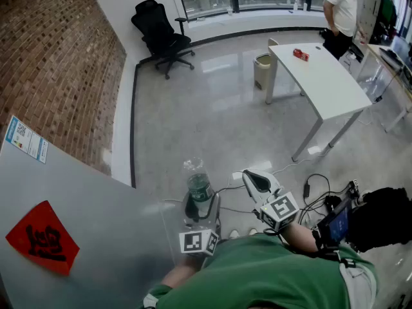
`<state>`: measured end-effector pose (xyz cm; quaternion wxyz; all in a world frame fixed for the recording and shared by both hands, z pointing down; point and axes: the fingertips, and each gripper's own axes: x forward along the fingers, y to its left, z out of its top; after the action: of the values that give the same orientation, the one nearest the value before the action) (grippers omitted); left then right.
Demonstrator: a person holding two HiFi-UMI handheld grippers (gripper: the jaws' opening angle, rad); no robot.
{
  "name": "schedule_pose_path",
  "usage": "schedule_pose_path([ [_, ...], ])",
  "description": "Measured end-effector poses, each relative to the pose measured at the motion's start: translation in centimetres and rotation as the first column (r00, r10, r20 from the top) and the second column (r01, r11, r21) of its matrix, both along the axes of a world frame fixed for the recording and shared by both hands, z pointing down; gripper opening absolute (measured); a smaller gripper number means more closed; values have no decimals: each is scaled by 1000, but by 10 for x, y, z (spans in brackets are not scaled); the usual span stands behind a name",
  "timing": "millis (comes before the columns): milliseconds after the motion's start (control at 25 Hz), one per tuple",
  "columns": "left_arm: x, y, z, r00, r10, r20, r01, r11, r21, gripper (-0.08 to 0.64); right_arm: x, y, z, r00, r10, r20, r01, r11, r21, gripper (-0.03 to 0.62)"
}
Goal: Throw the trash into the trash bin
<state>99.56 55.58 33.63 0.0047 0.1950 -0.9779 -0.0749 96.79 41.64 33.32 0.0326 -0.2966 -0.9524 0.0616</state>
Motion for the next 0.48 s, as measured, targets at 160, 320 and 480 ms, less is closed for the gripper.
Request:
schedule_pose_path([
  [160, -4, -1, 3, 1000, -5, -4, 5, 1000, -4, 334, -5, -5, -5, 1000, 26, -18, -26, 1000, 12, 3],
  [320, -4, -3, 6, 1000, -10, -10, 10, 1000, -13, 334, -5, -8, -1, 1000, 21, -12, -21, 1000, 4, 3],
  [480, -4, -7, 6, 1000, -22, -13, 21, 1000, -20, 336, -7, -18, -3, 999, 35, -16, -35, 999, -17, 3],
])
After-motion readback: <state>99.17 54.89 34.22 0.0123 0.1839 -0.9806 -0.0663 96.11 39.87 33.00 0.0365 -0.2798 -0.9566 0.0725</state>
